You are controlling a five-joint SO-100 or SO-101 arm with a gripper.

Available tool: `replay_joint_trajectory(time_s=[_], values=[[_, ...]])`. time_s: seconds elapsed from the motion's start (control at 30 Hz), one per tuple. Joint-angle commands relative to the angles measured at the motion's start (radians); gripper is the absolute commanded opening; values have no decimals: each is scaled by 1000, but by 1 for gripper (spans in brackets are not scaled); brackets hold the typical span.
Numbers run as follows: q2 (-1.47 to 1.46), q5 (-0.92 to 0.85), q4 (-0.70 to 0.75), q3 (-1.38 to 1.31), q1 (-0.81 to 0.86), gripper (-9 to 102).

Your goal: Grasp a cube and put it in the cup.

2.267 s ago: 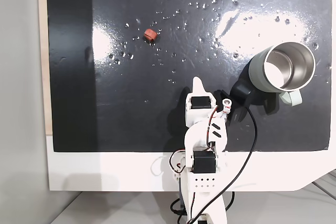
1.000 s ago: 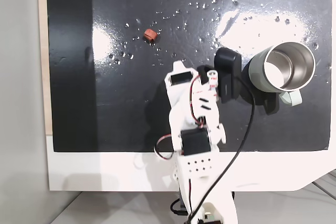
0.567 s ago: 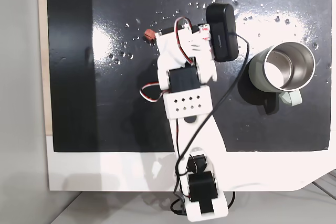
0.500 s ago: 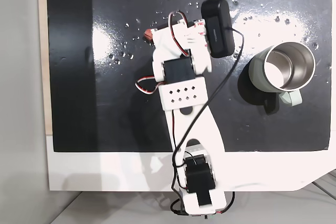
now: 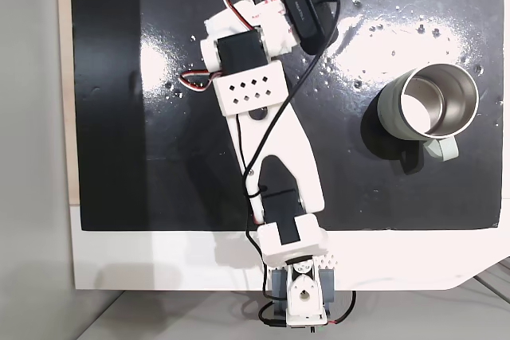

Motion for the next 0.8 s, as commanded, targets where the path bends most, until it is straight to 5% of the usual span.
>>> replay_joint_trajectory(time_s=[0.0, 0.47, 0.77], values=[[-20, -26, 52, -146, -6, 0], [-229, -149, 258, -460, -52, 2], [-244, -173, 279, -471, -52, 18]])
